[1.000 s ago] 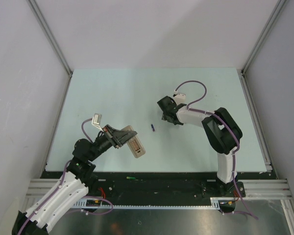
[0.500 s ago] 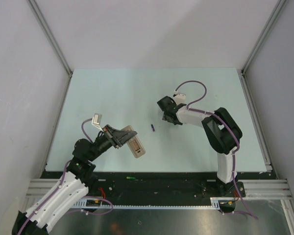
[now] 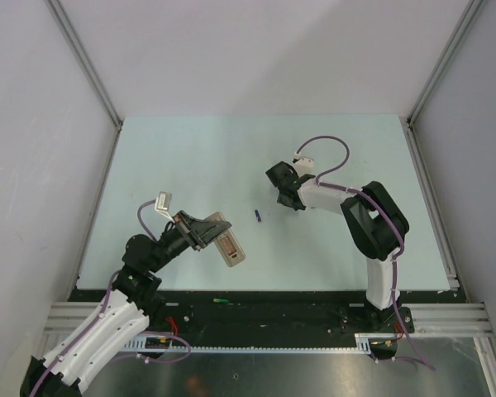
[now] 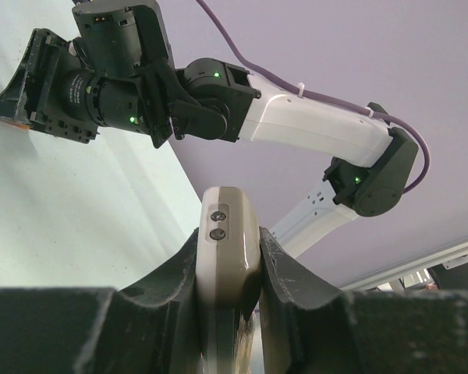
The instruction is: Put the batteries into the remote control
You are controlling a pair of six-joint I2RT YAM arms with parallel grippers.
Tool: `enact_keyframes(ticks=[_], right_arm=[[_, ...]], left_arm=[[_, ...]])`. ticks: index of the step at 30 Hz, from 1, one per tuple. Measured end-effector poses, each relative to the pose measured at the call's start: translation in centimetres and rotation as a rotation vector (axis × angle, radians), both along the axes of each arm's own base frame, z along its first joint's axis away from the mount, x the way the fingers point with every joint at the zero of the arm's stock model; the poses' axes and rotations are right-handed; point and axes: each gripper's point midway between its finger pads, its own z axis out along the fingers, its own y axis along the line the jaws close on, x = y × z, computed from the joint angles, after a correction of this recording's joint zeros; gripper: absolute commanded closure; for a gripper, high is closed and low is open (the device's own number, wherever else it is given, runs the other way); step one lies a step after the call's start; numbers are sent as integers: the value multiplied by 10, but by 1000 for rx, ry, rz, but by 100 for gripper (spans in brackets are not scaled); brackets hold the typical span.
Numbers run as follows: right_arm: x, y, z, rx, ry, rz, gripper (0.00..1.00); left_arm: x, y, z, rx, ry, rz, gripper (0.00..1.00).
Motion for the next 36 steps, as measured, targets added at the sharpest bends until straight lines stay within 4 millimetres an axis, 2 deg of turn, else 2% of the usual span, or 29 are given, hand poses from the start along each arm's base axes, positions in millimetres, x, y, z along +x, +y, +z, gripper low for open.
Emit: enact_keyframes(ticks=[1, 2, 4, 5, 9, 11, 14, 19, 22, 27, 36], right_arm=[[0, 0, 0, 1, 0, 2, 66], [0, 0, 0, 1, 0, 2, 76], [0, 0, 0, -2, 1, 5, 86], [0, 0, 0, -5, 2, 11, 100], [-3, 3, 2, -56, 9, 91, 100], [-8, 8, 6, -93, 29, 194, 100], [-18, 23, 25, -140, 30, 386, 100], [-44, 62, 68, -202, -24, 808, 100], [-59, 75, 78, -202, -43, 1011, 100], [-75, 73, 58, -241, 17, 1201, 100], [-94, 70, 18, -244, 134, 1318, 100]], left_arm=[[0, 0, 0, 0, 0, 0, 100], [0, 0, 0, 0, 0, 0, 100], [0, 0, 0, 0, 0, 0, 100], [0, 0, 0, 0, 0, 0, 100], [0, 0, 0, -1, -1, 0, 100], [-1, 0, 1, -2, -4, 0, 100], [-3, 2, 5, -12, -19, 0, 100], [-8, 5, 15, -33, -55, 0, 100], [-11, 6, 18, -41, -68, -1, 100], [-14, 7, 21, -46, -81, -9, 100], [-15, 7, 23, -50, -86, -10, 100]])
